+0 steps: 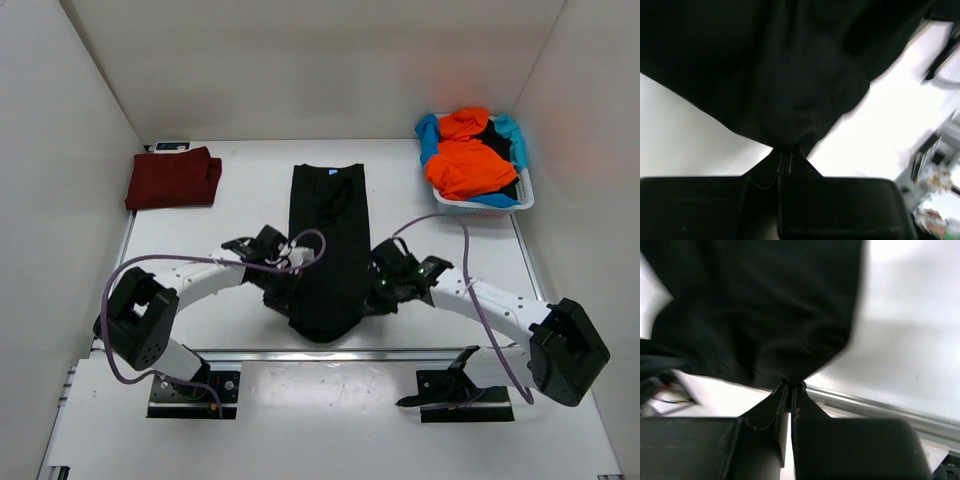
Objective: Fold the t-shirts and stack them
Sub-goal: Grab the bottom of the folded rectangular tshirt with both arms, then fold the folded rectangular tshirt in 1/3 of the way
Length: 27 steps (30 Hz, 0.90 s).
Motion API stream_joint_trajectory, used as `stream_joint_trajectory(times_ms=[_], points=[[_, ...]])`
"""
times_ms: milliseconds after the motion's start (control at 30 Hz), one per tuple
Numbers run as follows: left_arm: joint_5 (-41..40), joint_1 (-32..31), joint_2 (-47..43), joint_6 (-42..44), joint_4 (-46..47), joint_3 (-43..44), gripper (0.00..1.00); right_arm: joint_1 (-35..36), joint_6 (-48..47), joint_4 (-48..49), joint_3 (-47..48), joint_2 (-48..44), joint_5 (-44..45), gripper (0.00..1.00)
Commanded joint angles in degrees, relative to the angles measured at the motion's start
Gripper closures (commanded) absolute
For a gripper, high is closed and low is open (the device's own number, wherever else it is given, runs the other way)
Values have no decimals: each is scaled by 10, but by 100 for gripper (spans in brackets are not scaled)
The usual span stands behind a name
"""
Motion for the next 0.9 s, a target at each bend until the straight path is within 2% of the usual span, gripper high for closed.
stream_joint_trajectory(times_ms=[0, 100, 333, 467, 867], points=[[-10, 43, 18, 48, -66, 104, 100, -54, -91, -19, 89, 8, -4, 100], [-10, 86, 74, 57, -125, 208, 100, -121, -154, -23, 151, 45, -19, 100], [-23, 120, 151, 55, -115, 337, 100, -192, -253, -20, 273, 161, -44, 100], [-72, 128, 187, 55, -110, 401, 100, -213, -286, -27, 356, 225, -49, 100], [-102, 151, 278, 69, -106, 501, 100, -245, -325, -48, 494, 362, -73, 100]])
